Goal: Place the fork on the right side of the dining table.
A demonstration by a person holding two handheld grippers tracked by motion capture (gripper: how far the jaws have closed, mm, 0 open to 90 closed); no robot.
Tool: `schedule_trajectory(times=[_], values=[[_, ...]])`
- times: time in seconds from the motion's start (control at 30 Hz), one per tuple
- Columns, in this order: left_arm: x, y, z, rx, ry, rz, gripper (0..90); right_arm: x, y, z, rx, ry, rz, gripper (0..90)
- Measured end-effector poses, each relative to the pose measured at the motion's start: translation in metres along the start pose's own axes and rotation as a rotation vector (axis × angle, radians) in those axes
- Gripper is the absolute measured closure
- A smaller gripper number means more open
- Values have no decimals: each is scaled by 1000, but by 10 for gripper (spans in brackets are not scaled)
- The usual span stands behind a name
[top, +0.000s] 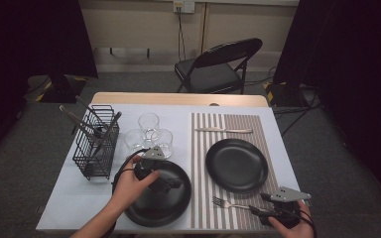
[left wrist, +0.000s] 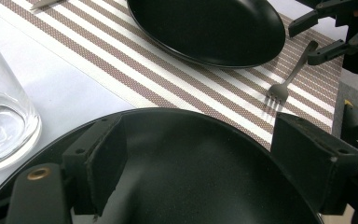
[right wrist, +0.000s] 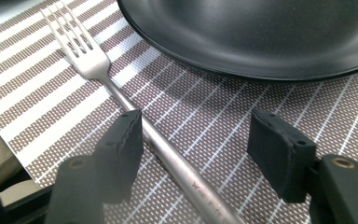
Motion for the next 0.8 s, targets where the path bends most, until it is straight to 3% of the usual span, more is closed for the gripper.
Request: schedule_trajectory(times=[0.8], values=[[2,1,0,-9,2,6,185,-6,1,-4,25,16,-21,387]])
Point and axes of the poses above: each handheld gripper's, and its own axes: y roughly backward along the jaws, z roughly out of its top, x roughly to its left, the point moved 5 cm from there along -y, roughly forward along the jaws, and after that the axes turned 8 degrees about -x, right-handed, at the moved point
